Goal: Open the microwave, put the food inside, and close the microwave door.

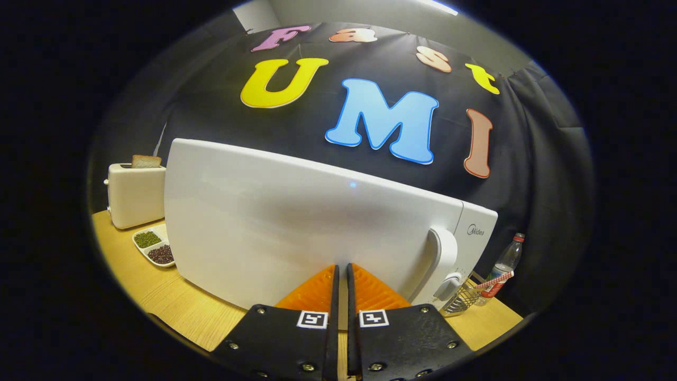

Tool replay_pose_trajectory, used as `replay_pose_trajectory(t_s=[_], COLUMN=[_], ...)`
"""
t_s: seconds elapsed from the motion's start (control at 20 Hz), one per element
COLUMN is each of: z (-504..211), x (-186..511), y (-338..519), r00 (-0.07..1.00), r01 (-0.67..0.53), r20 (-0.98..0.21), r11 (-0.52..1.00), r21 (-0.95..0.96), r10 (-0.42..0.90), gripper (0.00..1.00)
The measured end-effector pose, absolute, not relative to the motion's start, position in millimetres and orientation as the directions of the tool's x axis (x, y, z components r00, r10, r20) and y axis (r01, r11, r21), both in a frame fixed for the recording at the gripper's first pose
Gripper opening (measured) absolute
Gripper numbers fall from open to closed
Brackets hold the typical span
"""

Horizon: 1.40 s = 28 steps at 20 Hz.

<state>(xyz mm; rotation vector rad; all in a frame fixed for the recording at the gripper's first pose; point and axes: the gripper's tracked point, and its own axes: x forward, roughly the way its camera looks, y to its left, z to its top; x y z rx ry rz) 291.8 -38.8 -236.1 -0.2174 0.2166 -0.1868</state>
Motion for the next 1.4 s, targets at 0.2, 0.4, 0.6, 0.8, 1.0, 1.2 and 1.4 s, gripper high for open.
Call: replay_pose_trajectory(t_s=[0.2, 0.4, 0.6, 0.8, 1.0, 1.2, 1.4], z=[-234.6, -214.4, -188.1, -147.1, -116.1, -91.0, -89.8], x=[279.0, 252.3, 213.4, 171.5, 135.5, 93.1, 61.1], y=[-26.4, 0.2, 30.0, 47.4, 42.4, 32.1, 17.9], r00=[0.960, 0.975, 0.991, 0.997, 0.998, 0.999, 0.999], r01=[0.123, 0.076, 0.012, -0.037, -0.040, -0.011, 0.028], r20=[-0.226, -0.191, -0.132, -0.069, -0.061, -0.045, -0.041], r11=[0.976, 0.979, 0.983, 0.992, 0.997, 1.000, 1.000], r21=[-0.181, -0.187, -0.183, -0.124, -0.068, -0.021, -0.004], r10=[-0.163, -0.112, -0.037, 0.028, 0.035, 0.010, -0.028], gripper=[0.06, 0.01, 0.01, 0.01, 0.01, 0.01, 0.01])
